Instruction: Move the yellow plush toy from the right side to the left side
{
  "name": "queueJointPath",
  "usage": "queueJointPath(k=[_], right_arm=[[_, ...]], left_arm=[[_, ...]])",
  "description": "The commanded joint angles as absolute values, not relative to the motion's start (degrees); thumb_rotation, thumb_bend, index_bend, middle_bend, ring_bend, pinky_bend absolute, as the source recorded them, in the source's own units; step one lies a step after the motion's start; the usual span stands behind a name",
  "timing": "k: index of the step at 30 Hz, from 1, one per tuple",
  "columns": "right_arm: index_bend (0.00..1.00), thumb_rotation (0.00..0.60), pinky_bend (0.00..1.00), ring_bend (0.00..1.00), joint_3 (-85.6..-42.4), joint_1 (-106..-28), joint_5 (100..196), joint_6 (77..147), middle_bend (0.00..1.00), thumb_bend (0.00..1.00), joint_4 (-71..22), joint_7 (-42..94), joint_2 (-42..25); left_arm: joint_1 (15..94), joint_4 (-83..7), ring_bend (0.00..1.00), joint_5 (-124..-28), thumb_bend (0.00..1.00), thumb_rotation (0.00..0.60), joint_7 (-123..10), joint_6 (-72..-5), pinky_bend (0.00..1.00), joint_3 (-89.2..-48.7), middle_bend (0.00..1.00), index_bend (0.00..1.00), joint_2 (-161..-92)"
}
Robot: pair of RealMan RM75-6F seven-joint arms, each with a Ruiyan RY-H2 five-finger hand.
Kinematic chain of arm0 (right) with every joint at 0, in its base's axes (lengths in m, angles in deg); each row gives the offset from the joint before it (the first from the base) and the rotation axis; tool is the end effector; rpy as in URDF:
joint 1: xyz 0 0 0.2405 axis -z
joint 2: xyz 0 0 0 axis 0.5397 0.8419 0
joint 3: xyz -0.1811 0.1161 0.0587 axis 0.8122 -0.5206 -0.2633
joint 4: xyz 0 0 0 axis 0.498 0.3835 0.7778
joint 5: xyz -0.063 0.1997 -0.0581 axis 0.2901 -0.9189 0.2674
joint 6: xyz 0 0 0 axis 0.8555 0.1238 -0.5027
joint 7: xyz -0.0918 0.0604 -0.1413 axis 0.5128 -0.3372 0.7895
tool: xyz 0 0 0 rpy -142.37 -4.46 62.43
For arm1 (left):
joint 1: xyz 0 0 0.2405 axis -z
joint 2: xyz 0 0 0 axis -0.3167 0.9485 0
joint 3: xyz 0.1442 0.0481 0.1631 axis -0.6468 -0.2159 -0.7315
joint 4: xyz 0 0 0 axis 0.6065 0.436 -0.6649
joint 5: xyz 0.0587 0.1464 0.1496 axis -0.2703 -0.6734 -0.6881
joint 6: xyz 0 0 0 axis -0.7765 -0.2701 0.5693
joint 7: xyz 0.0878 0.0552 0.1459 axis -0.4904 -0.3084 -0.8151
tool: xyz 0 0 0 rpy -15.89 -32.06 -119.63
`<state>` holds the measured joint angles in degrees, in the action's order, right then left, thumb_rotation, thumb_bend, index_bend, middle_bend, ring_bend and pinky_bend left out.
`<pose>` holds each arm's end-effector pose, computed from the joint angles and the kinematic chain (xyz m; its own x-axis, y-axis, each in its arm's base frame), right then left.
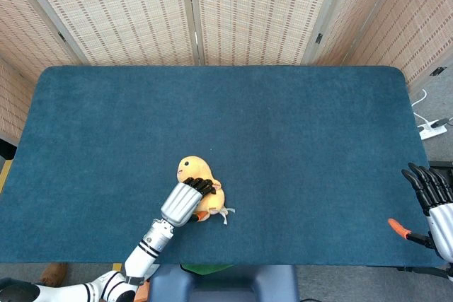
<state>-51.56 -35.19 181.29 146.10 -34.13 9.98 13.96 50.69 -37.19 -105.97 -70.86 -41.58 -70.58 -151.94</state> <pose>-0.2853 -0.1815 0.1760 0.2820 0.0780 0.9562 -0.9401 -0.1767 0.2916 -0.0738 0.2775 -0.0987 0.3557 0.1030 0.9289 0.7880 -0.5675 -0.2388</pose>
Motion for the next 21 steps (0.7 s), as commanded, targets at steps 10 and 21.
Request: queueJointPath(k=[10, 21], right_arm=[[0.0, 0.6, 0.0, 0.0, -52.1, -35.2, 181.3, 144.3, 0.0, 0.14, -34.0, 10.3, 13.8], [0.0, 0.6, 0.0, 0.0, -51.9, -34.6, 181.8, 143.1, 0.0, 0.14, -37.0, 14.9, 13.1]], left_arm=[[45.8, -39.7, 0.74, -110.2, 0.6, 0.6, -65.9, -54.8, 1.0, -72.4, 0.85, 0.75, -141.4], [41.7, -36.0, 0.74, -114.3, 0.6, 0.6, -55.1, -63.0, 1.0, -76.2, 0.85, 0.75, -134.7]])
